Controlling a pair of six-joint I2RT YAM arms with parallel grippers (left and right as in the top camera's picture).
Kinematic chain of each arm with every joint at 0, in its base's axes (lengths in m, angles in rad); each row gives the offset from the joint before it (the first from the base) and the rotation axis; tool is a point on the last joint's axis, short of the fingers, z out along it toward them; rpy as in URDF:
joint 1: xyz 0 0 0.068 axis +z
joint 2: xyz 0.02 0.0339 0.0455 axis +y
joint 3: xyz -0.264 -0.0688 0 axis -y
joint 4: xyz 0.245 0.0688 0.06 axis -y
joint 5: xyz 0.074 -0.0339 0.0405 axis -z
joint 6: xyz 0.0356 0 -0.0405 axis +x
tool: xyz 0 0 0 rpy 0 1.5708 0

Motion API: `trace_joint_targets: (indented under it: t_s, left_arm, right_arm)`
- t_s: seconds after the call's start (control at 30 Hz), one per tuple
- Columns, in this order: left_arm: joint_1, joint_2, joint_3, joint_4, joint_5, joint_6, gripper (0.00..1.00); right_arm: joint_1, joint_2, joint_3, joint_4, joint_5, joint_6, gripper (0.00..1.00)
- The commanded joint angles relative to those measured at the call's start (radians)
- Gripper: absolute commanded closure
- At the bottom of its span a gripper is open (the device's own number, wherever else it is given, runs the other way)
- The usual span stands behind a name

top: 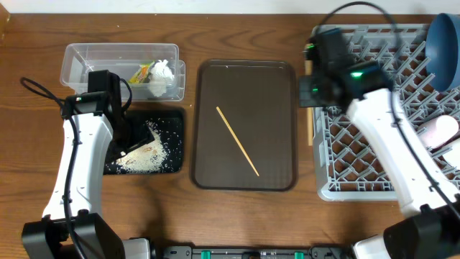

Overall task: Sort waste into correct bins and load items into the dishwasher rack
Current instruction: 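Carry the chopstick right and insert it upright into the rack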

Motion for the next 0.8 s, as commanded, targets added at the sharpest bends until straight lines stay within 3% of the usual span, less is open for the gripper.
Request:
trace_joint_targets:
  t_s: [0.0,0.37,0.77]
  left_arm:
    - [0.004,-0.007,0.002,-0.006,-0.011,-0.009,0.25]
    - [0.004,-0.007,0.002,-0.006,-0.011,-0.009,0.25]
    - [0.004,-0.007,0.002,-0.006,-0.011,-0.009,0.25]
  right_arm:
    - [-0.066,0.016,0.001,-0.042,0.003,-0.085,0.99]
    - [-0.167,0.041,-0.066,-0.087,-0.038,-0.193,0.99]
    - [-0.166,0.041,-0.320,0.132,-0.041,-0.193,0.99]
